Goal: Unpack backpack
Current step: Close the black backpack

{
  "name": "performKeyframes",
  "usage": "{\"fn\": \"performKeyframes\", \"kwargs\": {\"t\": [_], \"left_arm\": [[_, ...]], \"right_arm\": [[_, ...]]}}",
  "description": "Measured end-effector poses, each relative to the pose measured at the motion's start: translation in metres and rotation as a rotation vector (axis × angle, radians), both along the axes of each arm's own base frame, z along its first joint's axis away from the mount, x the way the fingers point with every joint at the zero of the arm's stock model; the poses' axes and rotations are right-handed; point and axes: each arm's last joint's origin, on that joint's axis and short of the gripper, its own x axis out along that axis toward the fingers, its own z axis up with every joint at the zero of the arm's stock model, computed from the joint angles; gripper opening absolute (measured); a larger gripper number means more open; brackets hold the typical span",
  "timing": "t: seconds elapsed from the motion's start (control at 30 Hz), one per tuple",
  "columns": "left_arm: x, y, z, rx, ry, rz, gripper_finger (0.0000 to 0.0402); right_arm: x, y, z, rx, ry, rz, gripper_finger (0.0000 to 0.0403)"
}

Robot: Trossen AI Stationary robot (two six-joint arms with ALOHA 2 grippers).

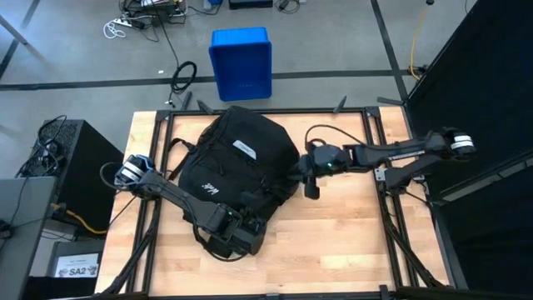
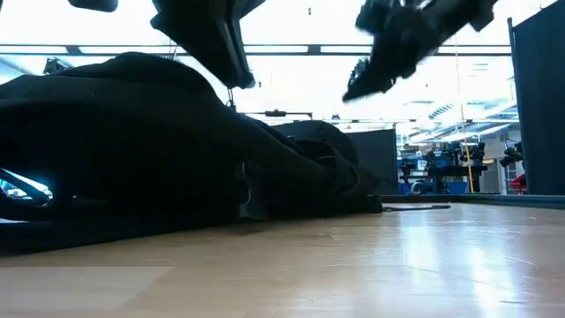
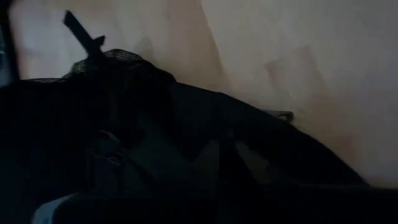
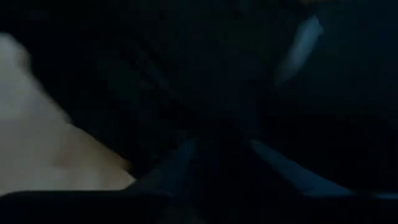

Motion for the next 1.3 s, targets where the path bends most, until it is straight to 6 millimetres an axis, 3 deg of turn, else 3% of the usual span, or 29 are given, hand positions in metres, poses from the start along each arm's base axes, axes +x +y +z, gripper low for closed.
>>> {"fn": "performKeyframes", "kwargs": {"t": [0.13,0.33,0.43,0.67,0.77,0.83,1.0,1.03,1.3], "left_arm": [[0.000,0.003,0.009,0.036,-0.037,0.005,0.0000],[0.005,0.002,0.033,0.065,-0.108,-0.018,0.0000],[0.007,0.001,0.041,0.073,-0.136,-0.037,0.0000],[0.013,-0.002,0.052,0.075,-0.191,-0.083,0.0000],[0.014,-0.002,0.053,0.072,-0.203,-0.088,0.0000],[0.014,-0.002,0.053,0.070,-0.206,-0.088,0.0000],[0.013,-0.005,0.053,0.069,-0.206,-0.093,0.0000],[0.012,-0.005,0.053,0.069,-0.203,-0.094,0.0000],[-0.001,-0.015,0.047,-0.005,-0.107,-0.102,0.0000]], "right_arm": [[0.011,0.038,0.002,-0.046,-0.116,0.165,0.0194],[0.037,0.089,-0.027,-0.214,-0.221,0.255,0.0242],[0.048,0.096,-0.039,-0.243,-0.277,0.235,0.0254],[0.074,0.091,-0.055,-0.248,-0.241,0.228,0.0255],[0.081,0.089,-0.057,-0.263,-0.237,0.266,0.0234],[0.081,0.088,-0.058,-0.292,-0.225,0.259,0.0198],[0.077,0.084,-0.058,-0.315,-0.170,0.244,0.0035],[0.076,0.083,-0.057,-0.320,-0.161,0.237,0.0019],[0.042,0.070,-0.040,-0.412,0.089,0.058,0.0001]]}}
